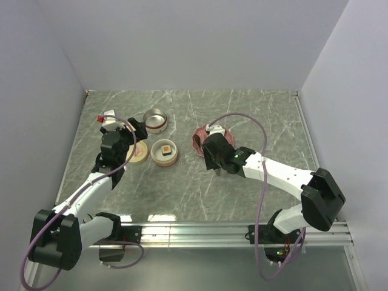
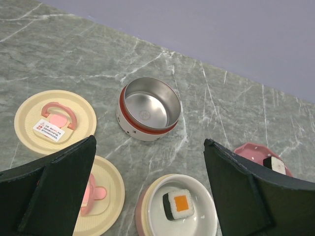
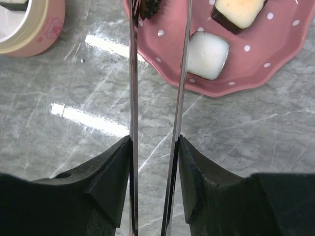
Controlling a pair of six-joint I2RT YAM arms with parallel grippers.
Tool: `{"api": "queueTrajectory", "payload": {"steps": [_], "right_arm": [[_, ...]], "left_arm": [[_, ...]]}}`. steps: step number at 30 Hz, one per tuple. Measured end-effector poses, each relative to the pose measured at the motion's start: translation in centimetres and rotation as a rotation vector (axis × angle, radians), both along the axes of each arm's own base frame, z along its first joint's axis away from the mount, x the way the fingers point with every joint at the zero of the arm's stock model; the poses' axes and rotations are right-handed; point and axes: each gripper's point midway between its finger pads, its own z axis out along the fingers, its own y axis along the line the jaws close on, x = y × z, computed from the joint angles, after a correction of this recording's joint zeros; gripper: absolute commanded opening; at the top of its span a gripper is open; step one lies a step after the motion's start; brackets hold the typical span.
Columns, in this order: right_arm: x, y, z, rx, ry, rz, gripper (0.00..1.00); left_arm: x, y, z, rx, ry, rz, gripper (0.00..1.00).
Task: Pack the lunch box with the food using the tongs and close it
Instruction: Pick up the food using the clamp
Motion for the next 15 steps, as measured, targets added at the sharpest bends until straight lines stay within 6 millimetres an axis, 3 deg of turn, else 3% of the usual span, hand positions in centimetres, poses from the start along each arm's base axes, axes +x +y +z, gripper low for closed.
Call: {"api": "queueTrajectory", "payload": {"steps": [9, 15], "right_arm": [[-0.1, 0.2, -1.2, -0.018, 0.030, 0.016, 0.32], [0.0, 0.2, -1.1, -0.021, 0.027, 0.012, 0.27]], "left_arm": [[0.0, 0.0, 0.0, 0.000, 0.000, 0.000, 0.98], [0.0, 0.0, 0.0, 0.000, 0.000, 0.000, 0.98]]}}
